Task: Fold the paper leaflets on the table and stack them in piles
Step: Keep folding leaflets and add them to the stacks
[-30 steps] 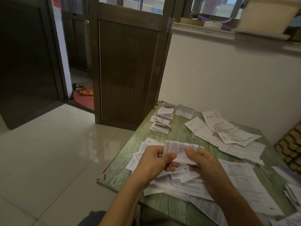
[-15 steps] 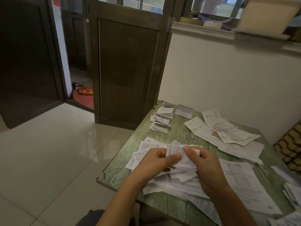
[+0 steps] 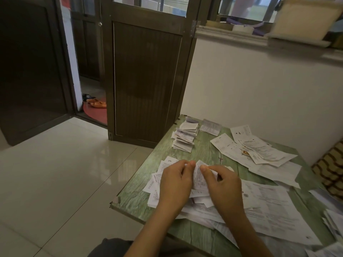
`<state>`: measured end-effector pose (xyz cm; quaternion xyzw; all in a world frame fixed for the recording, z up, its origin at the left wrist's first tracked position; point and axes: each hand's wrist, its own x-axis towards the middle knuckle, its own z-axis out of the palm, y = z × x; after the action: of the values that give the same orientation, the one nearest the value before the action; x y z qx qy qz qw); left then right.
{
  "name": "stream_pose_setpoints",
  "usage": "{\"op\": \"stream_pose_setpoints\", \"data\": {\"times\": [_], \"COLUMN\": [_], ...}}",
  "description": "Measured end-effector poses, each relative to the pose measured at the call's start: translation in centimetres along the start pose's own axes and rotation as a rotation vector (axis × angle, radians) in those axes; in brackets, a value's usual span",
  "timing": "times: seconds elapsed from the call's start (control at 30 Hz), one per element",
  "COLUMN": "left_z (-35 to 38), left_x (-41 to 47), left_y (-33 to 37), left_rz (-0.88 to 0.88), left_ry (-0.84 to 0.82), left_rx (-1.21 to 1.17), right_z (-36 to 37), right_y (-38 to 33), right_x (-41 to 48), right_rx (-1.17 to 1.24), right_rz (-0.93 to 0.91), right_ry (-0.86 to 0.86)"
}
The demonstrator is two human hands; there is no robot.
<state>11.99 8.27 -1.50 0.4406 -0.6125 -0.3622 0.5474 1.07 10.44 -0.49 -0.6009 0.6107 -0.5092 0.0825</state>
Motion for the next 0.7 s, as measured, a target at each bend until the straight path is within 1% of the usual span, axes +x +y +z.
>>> {"op": "stream_pose_setpoints", "data": {"times": [0.03,0.07,0.1,0.13,0.2,0.27,0.33,0.4,0.47,0.5,0.53,0.6,0.7], "left_z": [-0.2,-0.3,-0.5,-0.6,-0.6,-0.7,-0.8,-0.9,-1.0,-1.0,-0.9,-0.5,0.3], "left_x": [0.1,0.2,0.2,0.3,0.4,0.3,0.2,-0.1,-0.1,-0.1,0.0,0.0,-0.3], "left_y": [-0.2,-0.2,0.0,0.2,0.5,0.6,0.8,1.0,0.9,0.8,0.9,1.1,1.3], "left_rz": [-0.005,-0.025,-0.052,-0.087,-0.175,-0.285,-0.414,-0.494,-0.528,-0.548,-0.573,-0.587,-0.507], "left_ry": [-0.004,-0.022,-0.039,-0.052,-0.070,-0.113,-0.205,-0.285,-0.272,-0.237,-0.197,-0.139,-0.068], "left_rx": [-0.023,-0.061,-0.111,-0.165,-0.264,-0.355,-0.481,-0.579,-0.620,-0.623,-0.623,-0.604,-0.514], "right_z": [-0.4,-0.8,-1.3,-1.7,-2.1,-2.0,-1.8,-1.2,-0.7,-0.4,-0.2,0.1,0.3], "right_y": [-0.4,-0.7,-1.0,-1.2,-1.3,-1.2,-1.3,-1.5,-1.7,-1.7,-1.6,-1.3,-1.1], "right_x": [0.4,0.7,0.9,1.1,1.2,0.9,0.6,0.2,-0.1,-0.3,-0.4,-0.4,0.0], "right_rx": [0.133,0.315,0.479,0.582,0.629,0.630,0.566,0.395,0.195,0.102,0.039,0.012,0.012], "right_rz": [0.167,0.349,0.501,0.590,0.631,0.605,0.515,0.305,0.101,0.050,0.035,0.054,0.088], "right_ry": [-0.119,-0.226,-0.302,-0.348,-0.368,-0.318,-0.194,-0.087,-0.082,-0.103,-0.115,-0.068,0.032]}}
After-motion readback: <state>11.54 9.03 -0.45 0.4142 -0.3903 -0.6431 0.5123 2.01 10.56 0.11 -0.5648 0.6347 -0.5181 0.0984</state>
